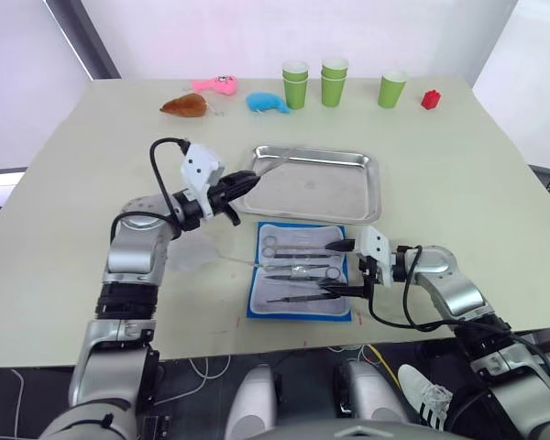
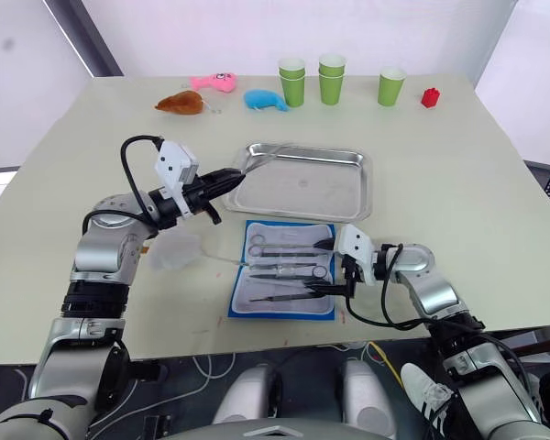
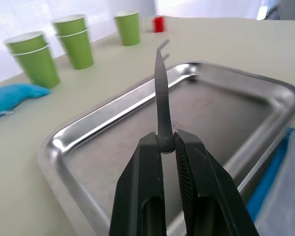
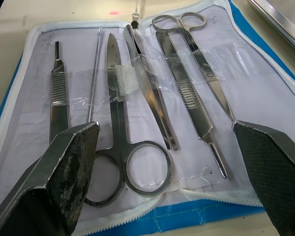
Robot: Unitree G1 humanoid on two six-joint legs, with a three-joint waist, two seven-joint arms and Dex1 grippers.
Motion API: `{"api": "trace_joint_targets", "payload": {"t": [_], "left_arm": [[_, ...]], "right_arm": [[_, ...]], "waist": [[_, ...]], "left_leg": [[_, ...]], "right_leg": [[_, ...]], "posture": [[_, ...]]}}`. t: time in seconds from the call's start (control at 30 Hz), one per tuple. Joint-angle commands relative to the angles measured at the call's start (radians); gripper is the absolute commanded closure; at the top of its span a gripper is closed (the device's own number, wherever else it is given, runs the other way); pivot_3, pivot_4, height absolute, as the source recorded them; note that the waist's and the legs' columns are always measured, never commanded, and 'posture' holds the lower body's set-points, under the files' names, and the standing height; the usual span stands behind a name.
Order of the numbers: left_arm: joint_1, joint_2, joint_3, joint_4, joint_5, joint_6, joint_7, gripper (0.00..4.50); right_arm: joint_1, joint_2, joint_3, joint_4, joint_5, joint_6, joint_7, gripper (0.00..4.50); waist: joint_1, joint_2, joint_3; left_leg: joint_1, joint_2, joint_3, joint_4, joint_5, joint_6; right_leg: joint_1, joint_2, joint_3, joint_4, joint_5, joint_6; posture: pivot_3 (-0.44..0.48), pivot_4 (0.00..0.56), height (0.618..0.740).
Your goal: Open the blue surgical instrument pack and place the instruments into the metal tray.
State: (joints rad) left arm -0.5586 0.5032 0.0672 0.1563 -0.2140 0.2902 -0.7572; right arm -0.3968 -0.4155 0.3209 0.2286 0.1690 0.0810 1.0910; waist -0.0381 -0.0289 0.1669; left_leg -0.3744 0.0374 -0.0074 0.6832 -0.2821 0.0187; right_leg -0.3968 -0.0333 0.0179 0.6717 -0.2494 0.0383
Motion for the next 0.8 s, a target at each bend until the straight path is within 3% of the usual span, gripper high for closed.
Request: {"api": "trace_joint_targets", "payload": {"t": [0.03,0.13,0.4,0.8], "left_arm": [[0.024,-0.041,-0.028,-0.113,0.087,0.148,0.196,4.42],[0.027,-0.086,-0.02,-0.164,0.099,0.267,0.299,4.42],[0.017,-0.228,-0.026,-0.177,0.198,0.387,0.594,4.42],[-0.046,-0.314,-0.049,-0.092,0.23,0.447,0.686,4.42]], "right_arm": [[0.07,-0.023,0.088,0.102,-0.109,0.058,-0.013,0.0],[0.074,-0.022,0.09,0.098,-0.108,0.06,-0.015,0.0],[0.077,-0.025,0.088,0.089,-0.107,0.061,-0.019,0.0],[0.075,-0.018,0.089,0.089,-0.108,0.058,-0.026,0.0]], "waist": [[-0.001,0.0,0.0],[-0.001,0.0,0.0],[0.0,0.0,-0.002],[0.0,-0.001,-0.003]], "left_leg": [[0.0,0.0,0.0,0.0,0.0,0.0],[0.0,0.0,0.001,0.0,0.0,0.0],[0.001,0.0,0.001,-0.001,0.0,0.0],[0.001,-0.001,0.001,-0.002,0.0,0.0]], "right_leg": [[0.0,0.0,0.0,0.0,0.0,0.0],[0.0,0.0,0.001,0.0,0.0,0.0],[0.001,0.0,0.001,0.0,0.0,0.0],[0.001,0.0,0.001,-0.002,0.001,-0.001]], "posture": [[0.0,0.15,0.739],[0.0,0.15,0.739],[0.0,0.15,0.739],[0.0,0.15,0.739]]}}
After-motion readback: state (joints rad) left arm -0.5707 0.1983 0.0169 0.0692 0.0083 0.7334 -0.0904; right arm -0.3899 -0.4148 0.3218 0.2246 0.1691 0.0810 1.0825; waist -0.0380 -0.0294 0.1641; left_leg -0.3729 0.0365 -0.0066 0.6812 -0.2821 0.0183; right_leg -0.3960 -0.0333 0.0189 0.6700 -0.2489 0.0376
